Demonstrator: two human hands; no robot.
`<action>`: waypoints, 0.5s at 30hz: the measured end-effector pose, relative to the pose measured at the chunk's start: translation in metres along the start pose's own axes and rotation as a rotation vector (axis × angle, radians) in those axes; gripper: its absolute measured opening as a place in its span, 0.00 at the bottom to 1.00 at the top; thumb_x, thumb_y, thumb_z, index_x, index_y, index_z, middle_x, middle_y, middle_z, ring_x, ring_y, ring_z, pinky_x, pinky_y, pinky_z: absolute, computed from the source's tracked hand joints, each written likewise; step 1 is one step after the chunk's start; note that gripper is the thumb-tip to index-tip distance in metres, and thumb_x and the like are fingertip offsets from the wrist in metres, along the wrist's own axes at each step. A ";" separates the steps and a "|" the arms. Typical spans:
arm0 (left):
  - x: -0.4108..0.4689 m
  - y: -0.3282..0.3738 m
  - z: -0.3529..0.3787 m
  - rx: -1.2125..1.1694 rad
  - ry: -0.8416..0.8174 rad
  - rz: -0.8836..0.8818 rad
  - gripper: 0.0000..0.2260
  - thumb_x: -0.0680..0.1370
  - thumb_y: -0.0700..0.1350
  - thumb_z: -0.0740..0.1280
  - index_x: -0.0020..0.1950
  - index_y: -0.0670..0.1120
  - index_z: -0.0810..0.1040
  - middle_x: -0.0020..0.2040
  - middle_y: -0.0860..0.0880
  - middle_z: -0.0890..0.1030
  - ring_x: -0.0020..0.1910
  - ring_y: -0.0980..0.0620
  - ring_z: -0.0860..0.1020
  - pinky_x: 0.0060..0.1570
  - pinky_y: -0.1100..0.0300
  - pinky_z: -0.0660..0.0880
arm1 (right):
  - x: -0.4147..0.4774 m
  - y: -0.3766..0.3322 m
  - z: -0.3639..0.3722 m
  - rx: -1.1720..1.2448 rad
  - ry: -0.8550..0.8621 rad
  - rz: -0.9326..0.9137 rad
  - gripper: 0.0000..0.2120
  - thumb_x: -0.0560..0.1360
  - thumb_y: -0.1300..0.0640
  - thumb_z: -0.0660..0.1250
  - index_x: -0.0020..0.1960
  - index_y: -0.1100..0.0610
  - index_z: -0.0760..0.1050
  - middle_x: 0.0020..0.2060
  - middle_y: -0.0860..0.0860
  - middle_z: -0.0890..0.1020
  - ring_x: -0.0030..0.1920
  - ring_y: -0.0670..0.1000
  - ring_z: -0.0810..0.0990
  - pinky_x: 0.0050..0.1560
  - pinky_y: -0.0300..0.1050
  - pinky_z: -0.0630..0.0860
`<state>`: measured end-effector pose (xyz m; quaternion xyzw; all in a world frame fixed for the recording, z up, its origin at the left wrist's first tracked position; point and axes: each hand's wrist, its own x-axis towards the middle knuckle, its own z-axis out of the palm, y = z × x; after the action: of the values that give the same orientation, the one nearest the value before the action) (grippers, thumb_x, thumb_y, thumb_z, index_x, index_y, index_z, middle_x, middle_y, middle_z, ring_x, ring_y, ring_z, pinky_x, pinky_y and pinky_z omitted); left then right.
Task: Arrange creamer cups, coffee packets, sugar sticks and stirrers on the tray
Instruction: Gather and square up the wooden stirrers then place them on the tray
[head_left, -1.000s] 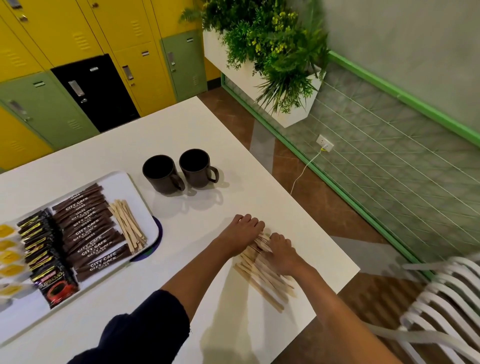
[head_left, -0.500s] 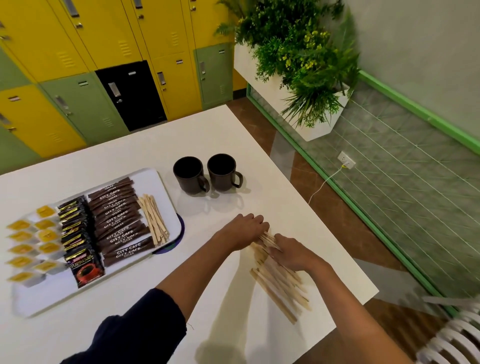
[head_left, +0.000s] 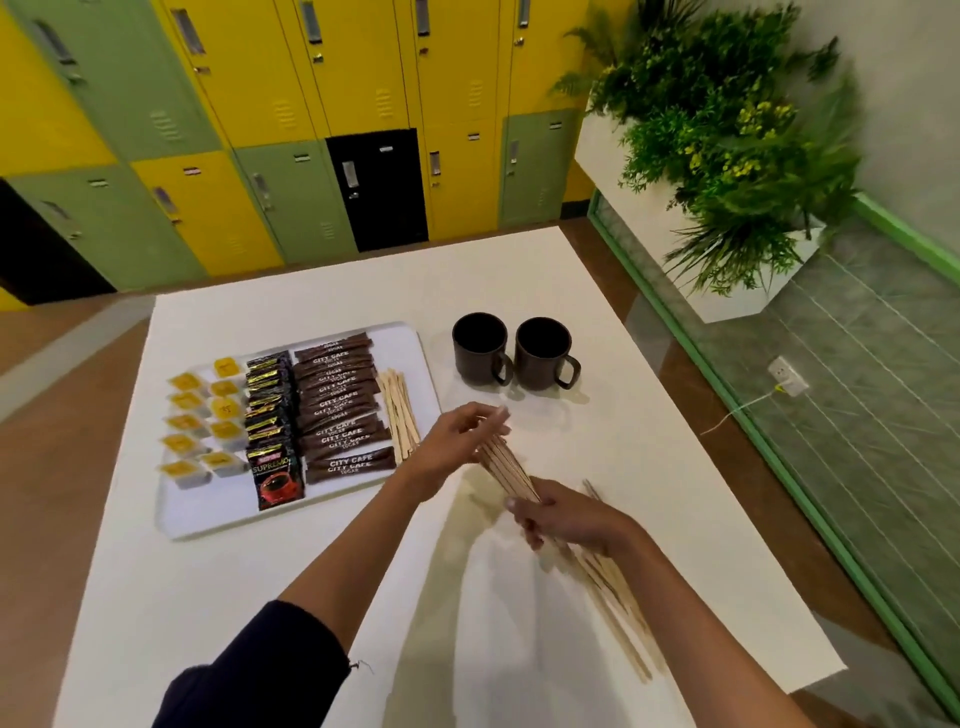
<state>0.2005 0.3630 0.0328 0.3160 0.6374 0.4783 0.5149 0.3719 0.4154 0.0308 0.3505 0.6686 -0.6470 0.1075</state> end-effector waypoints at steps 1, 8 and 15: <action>-0.003 -0.003 -0.002 -0.073 0.029 -0.015 0.15 0.78 0.53 0.64 0.55 0.42 0.78 0.49 0.47 0.81 0.48 0.52 0.80 0.41 0.61 0.76 | 0.006 -0.002 0.005 0.032 -0.016 -0.011 0.06 0.80 0.54 0.60 0.47 0.57 0.68 0.34 0.50 0.72 0.31 0.45 0.74 0.36 0.37 0.74; -0.003 -0.014 -0.013 -0.122 0.166 -0.022 0.14 0.80 0.47 0.61 0.42 0.40 0.78 0.39 0.45 0.78 0.42 0.49 0.78 0.33 0.64 0.73 | 0.031 -0.018 0.031 0.126 -0.072 -0.007 0.05 0.80 0.53 0.61 0.49 0.55 0.68 0.32 0.50 0.73 0.29 0.47 0.75 0.36 0.42 0.75; -0.008 -0.018 -0.030 -0.259 0.294 -0.063 0.17 0.80 0.57 0.58 0.61 0.48 0.72 0.54 0.53 0.79 0.53 0.53 0.77 0.51 0.56 0.74 | 0.048 -0.032 0.044 0.054 0.018 -0.060 0.07 0.80 0.49 0.59 0.51 0.52 0.70 0.31 0.48 0.72 0.29 0.46 0.72 0.37 0.38 0.72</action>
<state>0.1752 0.3413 0.0188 0.1539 0.6486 0.5809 0.4671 0.3036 0.3925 0.0217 0.3390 0.6621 -0.6644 0.0727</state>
